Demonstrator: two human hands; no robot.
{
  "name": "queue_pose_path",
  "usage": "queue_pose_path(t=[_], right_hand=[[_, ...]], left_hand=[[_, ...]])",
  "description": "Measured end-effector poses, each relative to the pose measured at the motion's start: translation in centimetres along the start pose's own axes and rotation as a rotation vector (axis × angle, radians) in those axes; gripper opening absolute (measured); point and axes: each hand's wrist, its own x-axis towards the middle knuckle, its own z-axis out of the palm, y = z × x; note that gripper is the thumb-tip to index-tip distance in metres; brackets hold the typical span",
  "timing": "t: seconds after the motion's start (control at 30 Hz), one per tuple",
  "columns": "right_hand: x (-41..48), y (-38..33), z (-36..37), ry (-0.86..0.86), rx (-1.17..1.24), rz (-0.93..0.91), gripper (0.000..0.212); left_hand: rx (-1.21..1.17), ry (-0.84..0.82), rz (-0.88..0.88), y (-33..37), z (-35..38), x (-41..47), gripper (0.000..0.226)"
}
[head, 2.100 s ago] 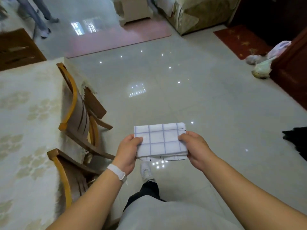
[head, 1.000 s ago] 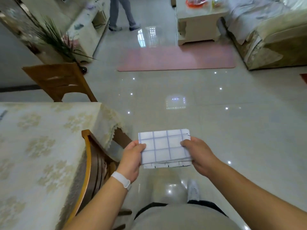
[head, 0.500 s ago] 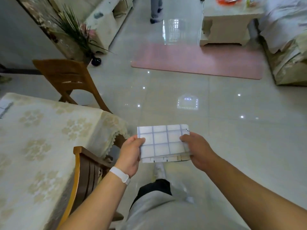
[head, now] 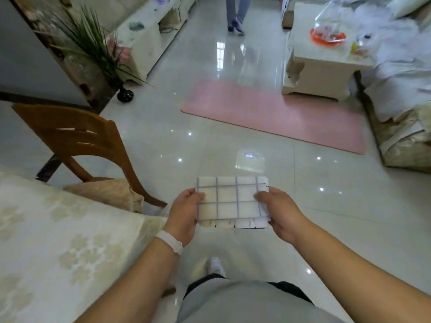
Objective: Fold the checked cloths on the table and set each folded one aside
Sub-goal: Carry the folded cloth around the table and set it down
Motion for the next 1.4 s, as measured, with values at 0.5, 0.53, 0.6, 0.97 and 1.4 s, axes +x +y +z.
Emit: queue_pose_path(t=[0.5, 0.53, 0.6, 0.97, 1.4], right_hand=[[14.9, -8.8, 13.5, -0.215, -0.125, 0.062, 0.012], [16.1, -9.5, 14.3, -0.236, -0.121, 0.071, 0.013], [18.9, -10.9, 15.8, -0.263, -0.118, 0.078, 0.013], [34.6, -21.5, 22.1, -0.356, -0.224, 0.154, 0.015], [45.8, -30.1, 34.0, -0.499, -0.305, 0.129, 0.015]], left_hand=[[-0.127, 0.206, -0.006, 9.5, -6.6, 13.2, 0.018], [-0.131, 0.228, -0.008, 10.1, -6.8, 14.2, 0.019], [-0.149, 0.279, -0.009, 11.7, -6.9, 16.5, 0.018], [-0.125, 0.452, 0.008, 23.9, -3.8, 28.5, 0.010], [-0.195, 0.543, 0.117, 33.8, -7.4, 39.1, 0.012]])
